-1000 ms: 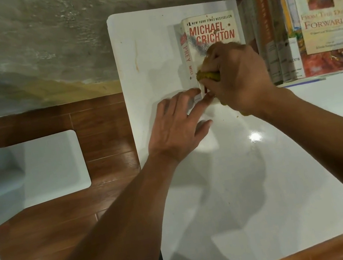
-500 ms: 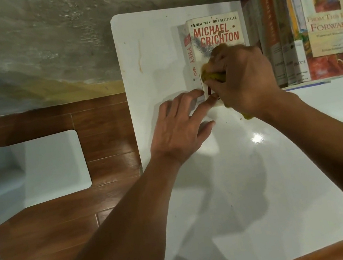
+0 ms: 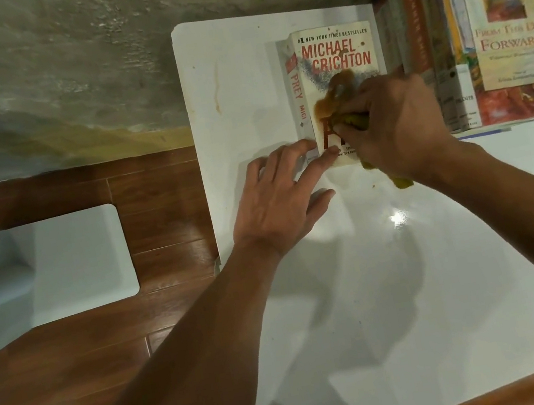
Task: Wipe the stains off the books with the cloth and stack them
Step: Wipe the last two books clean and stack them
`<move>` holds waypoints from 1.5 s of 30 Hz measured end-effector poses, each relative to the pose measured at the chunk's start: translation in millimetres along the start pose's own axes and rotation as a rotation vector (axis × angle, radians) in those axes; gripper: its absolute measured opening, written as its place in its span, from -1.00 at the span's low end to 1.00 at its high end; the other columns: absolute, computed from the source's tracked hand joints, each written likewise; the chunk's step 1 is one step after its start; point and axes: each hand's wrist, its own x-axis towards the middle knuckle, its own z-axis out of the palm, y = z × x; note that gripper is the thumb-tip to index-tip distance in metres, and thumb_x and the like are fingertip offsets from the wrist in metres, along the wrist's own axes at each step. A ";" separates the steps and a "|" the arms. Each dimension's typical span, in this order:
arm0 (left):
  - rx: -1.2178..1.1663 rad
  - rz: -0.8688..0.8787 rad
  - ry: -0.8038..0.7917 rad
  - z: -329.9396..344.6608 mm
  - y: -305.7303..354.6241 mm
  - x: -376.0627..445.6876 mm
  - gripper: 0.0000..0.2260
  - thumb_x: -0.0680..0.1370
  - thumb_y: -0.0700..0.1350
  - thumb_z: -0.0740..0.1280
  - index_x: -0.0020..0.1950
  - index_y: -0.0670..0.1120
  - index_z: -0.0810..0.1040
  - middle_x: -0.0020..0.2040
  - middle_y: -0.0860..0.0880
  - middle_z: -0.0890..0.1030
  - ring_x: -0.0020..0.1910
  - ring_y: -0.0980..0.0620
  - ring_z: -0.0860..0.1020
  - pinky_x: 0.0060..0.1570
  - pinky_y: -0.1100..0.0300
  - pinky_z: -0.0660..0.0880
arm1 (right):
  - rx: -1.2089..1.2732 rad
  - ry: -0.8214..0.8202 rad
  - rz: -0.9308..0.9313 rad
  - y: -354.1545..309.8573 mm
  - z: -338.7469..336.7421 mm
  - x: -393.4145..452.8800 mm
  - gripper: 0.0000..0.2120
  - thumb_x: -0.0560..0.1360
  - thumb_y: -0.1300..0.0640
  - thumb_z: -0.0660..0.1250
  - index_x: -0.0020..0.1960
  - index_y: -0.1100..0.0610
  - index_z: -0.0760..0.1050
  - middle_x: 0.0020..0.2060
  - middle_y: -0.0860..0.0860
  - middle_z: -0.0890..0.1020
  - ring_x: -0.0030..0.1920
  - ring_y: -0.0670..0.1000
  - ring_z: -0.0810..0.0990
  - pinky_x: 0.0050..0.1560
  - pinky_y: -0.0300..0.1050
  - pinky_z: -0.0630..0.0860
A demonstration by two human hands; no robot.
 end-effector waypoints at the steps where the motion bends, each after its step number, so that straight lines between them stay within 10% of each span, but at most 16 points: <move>1: -0.002 0.002 0.005 -0.3 -0.3 -0.3 -0.57 0.57 0.09 0.39 0.42 0.02 0.52 0.34 -0.12 0.51 0.27 -0.11 0.46 0.17 -0.04 0.44 | -0.005 -0.006 -0.012 0.2 -0.5 0.0 -0.77 0.54 0.07 0.41 0.17 0.09 0.66 0.07 0.07 0.69 0.04 0.15 0.67 0.03 0.04 0.63; 11: -0.010 -0.009 -0.006 -2.5 1.9 0.1 -0.55 0.57 0.11 0.39 0.42 0.01 0.51 0.35 -0.12 0.50 0.26 -0.11 0.48 0.18 -0.04 0.45 | 0.150 0.003 0.199 8.8 -15.3 2.6 -0.75 0.57 -0.01 0.37 0.18 0.07 0.63 0.12 0.00 0.66 -0.04 -0.07 0.59 -0.20 -0.35 0.44; 32: -0.050 -0.038 -0.014 0.7 2.4 -0.7 -0.55 0.56 0.13 0.39 0.41 0.02 0.51 0.39 -0.12 0.50 0.30 -0.11 0.48 0.26 -0.01 0.41 | -0.178 0.081 0.375 17.3 -9.4 80.9 -0.68 0.60 -0.06 0.31 0.24 0.14 0.54 0.09 0.15 0.58 0.04 0.13 0.59 0.06 -0.03 0.58; 45: -0.071 -0.032 -0.011 0.2 0.1 -1.8 -0.55 0.59 0.14 0.35 0.44 0.01 0.50 0.40 -0.12 0.49 0.32 -0.12 0.46 0.30 -0.01 0.38 | -0.265 -0.071 0.239 12.5 -31.9 93.7 -0.54 0.53 -0.07 0.40 0.28 0.22 0.48 -0.05 0.12 0.47 -0.23 0.03 0.40 -0.20 -0.14 0.31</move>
